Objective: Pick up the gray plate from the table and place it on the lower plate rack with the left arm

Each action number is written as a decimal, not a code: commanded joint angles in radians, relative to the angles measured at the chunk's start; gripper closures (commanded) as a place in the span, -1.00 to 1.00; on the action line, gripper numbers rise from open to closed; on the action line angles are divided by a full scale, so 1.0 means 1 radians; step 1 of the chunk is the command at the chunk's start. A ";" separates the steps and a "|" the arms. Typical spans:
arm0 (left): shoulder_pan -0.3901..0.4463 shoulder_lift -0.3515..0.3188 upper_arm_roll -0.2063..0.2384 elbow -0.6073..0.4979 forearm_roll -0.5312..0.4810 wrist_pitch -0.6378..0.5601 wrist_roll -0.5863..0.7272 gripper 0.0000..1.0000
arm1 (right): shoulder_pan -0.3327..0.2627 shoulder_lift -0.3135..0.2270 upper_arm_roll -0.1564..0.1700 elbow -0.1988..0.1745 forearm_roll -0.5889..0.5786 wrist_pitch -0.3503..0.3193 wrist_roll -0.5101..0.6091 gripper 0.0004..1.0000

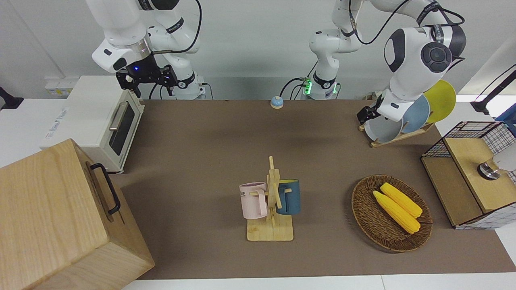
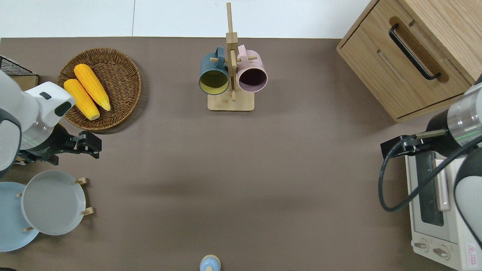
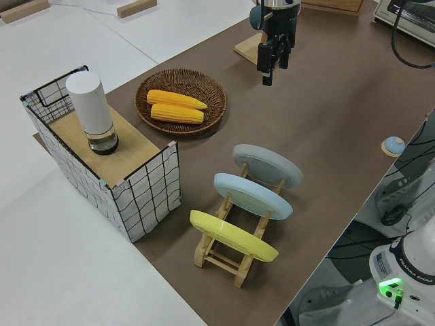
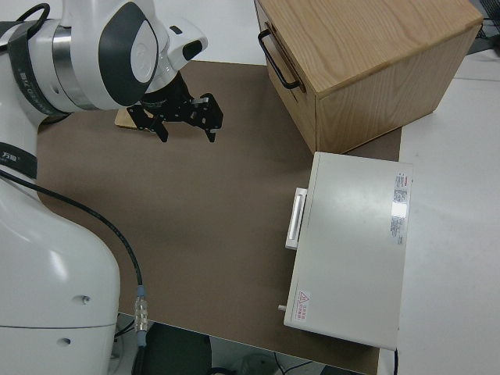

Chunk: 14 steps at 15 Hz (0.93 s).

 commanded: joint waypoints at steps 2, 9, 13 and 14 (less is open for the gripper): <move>-0.005 0.018 -0.001 0.039 -0.041 0.096 0.014 -1.00 | -0.023 -0.002 0.021 0.007 -0.006 -0.011 0.012 -0.97; -0.002 0.017 -0.007 0.073 -0.038 0.163 0.035 -1.00 | -0.023 -0.002 0.021 0.007 -0.006 -0.011 0.012 -0.97; 0.000 0.017 -0.007 0.079 -0.039 0.162 0.167 -1.00 | -0.023 -0.002 0.021 0.007 -0.006 -0.011 0.012 -0.97; 0.000 0.017 -0.007 0.079 -0.039 0.162 0.173 -1.00 | -0.023 -0.002 0.021 0.007 -0.006 -0.011 0.012 -0.97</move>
